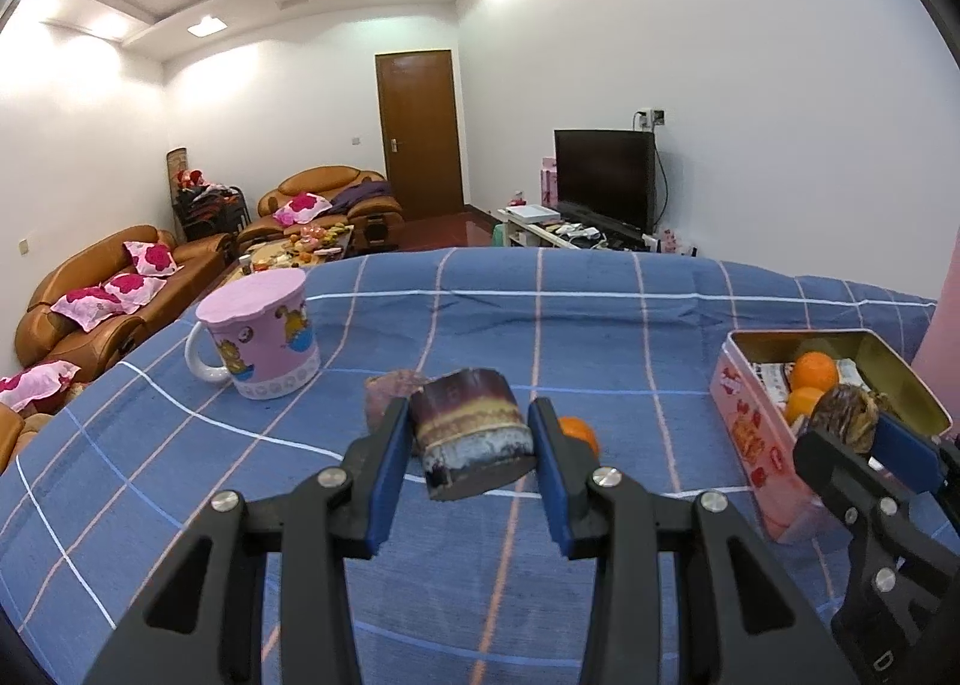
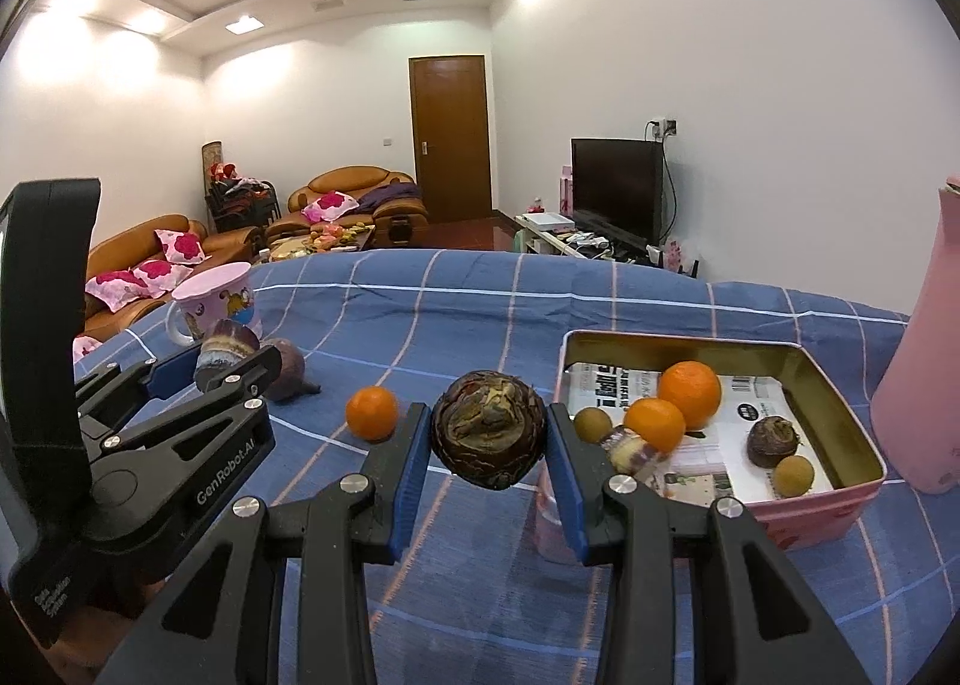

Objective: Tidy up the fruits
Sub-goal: 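Lift both held items and carry them over the pink tin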

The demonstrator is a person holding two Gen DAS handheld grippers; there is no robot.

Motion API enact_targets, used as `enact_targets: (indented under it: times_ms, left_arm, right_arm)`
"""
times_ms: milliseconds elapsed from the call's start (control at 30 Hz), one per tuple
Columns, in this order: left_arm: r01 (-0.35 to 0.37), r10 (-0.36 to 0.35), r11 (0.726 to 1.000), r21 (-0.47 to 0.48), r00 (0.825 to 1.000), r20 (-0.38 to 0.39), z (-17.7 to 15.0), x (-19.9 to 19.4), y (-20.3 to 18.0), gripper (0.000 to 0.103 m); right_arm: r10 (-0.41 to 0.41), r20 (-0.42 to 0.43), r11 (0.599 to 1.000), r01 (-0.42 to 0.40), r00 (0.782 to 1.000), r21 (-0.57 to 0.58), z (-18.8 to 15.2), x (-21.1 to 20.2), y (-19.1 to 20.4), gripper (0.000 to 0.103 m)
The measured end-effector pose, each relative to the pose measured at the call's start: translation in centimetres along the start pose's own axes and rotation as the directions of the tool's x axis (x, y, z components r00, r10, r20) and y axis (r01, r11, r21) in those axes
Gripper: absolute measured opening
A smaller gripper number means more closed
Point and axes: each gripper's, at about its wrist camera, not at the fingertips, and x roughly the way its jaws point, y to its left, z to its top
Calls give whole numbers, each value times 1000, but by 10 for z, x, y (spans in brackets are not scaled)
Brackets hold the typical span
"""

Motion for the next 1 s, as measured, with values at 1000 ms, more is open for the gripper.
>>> enact_targets:
  times_ms: [1000]
  left_arm:
    - [68, -69, 996, 50, 998, 7, 1, -13, -74, 41]
  right_arm:
    - [-95, 11, 995, 95, 995, 7, -4, -20, -69, 40]
